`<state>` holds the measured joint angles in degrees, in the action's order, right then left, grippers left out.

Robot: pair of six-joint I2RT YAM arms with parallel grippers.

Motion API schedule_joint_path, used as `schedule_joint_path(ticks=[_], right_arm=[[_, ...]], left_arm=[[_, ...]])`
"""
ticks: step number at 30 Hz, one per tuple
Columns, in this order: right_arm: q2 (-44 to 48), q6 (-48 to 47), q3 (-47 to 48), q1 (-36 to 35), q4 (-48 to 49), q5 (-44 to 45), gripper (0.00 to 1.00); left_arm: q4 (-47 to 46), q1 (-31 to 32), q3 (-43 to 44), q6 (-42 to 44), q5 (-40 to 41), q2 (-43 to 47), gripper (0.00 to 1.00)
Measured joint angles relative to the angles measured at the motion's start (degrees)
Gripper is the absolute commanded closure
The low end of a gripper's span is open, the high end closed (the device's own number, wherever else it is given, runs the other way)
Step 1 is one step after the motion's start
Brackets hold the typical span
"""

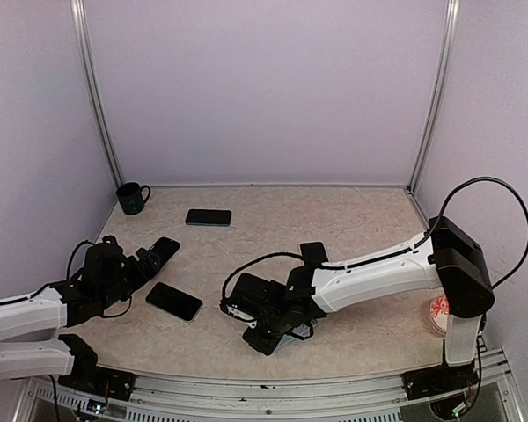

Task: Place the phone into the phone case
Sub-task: Move the phone case to the center of the board.

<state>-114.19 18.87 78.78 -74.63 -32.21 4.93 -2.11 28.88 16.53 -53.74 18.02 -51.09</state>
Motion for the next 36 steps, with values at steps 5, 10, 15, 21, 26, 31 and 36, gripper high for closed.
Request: schedule_joint_path(ticks=[5,10,15,21,26,31,36], right_arm=[[5.77,3.19,-6.69,0.72,1.36,-0.74,0.49],[15.37,10.88,-15.56,3.52,3.17,0.17,0.54],[21.94,19.82,-23.28,5.18,5.18,2.40,0.58],[23.65,26.12,-28.76,5.40,8.22,2.29,0.56],[23.65,28.65,-31.47,6.82,11.89,0.70,0.43],[23.67,30.10,-32.52,8.26,14.84,-0.50,0.30],[22.56,30.16,-32.17,8.90,16.76,-1.36,0.28]], left_arm=[[0.02,-0.33,-0.22,0.00,-0.20,0.09,0.01],[0.00,-0.42,-0.22,0.00,-0.35,0.00,0.01],[-0.15,-0.50,-0.22,0.00,-0.68,-0.61,0.01],[-0.50,-0.52,-0.22,0.00,-0.87,-1.20,0.01],[-0.52,-0.52,-0.22,0.00,-0.92,-1.20,0.01],[-0.48,-0.52,-0.22,-0.02,-1.01,-1.07,0.01],[-0.48,-0.52,-0.22,-0.02,-1.01,-0.48,0.01]])
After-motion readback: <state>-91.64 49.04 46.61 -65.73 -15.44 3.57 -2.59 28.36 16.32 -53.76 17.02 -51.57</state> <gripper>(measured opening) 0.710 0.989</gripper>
